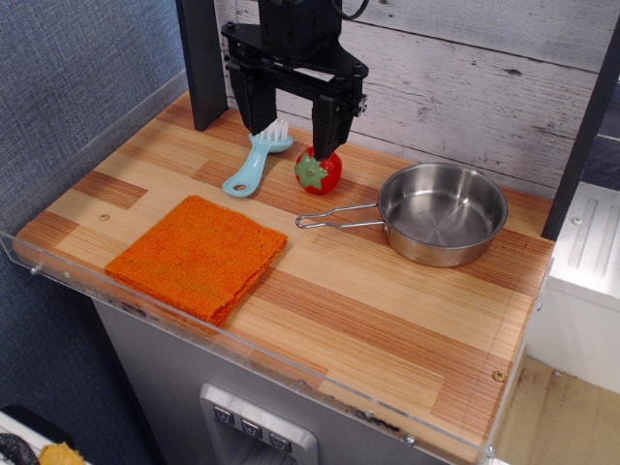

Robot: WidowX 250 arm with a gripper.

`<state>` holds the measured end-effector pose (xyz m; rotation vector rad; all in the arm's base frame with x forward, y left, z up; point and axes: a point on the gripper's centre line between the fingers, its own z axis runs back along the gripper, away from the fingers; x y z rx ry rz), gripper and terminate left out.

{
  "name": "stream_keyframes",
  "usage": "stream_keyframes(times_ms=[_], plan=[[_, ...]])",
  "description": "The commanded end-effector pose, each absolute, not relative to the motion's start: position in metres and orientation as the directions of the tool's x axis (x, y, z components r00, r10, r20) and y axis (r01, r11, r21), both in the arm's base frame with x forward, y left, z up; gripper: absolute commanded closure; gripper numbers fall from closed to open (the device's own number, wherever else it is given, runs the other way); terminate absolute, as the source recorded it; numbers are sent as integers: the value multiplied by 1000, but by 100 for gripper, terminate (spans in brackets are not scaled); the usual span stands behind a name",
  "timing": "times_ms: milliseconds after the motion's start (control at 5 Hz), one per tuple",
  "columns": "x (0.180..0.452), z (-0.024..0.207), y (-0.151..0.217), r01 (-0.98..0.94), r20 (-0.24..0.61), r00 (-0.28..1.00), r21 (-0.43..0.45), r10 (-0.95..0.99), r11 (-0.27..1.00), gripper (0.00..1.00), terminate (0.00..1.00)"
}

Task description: Place the strawberry near the brush on the table

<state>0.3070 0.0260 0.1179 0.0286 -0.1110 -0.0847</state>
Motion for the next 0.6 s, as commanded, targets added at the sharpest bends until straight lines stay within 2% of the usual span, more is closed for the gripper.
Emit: stream_keyframes(times_ms=[0,200,400], plan=[[303,131,29,84,140,986,41,-89,996,0,0],[303,131,29,84,140,986,41,-89,996,0,0],[303,131,29,84,140,986,41,-89,996,0,100]])
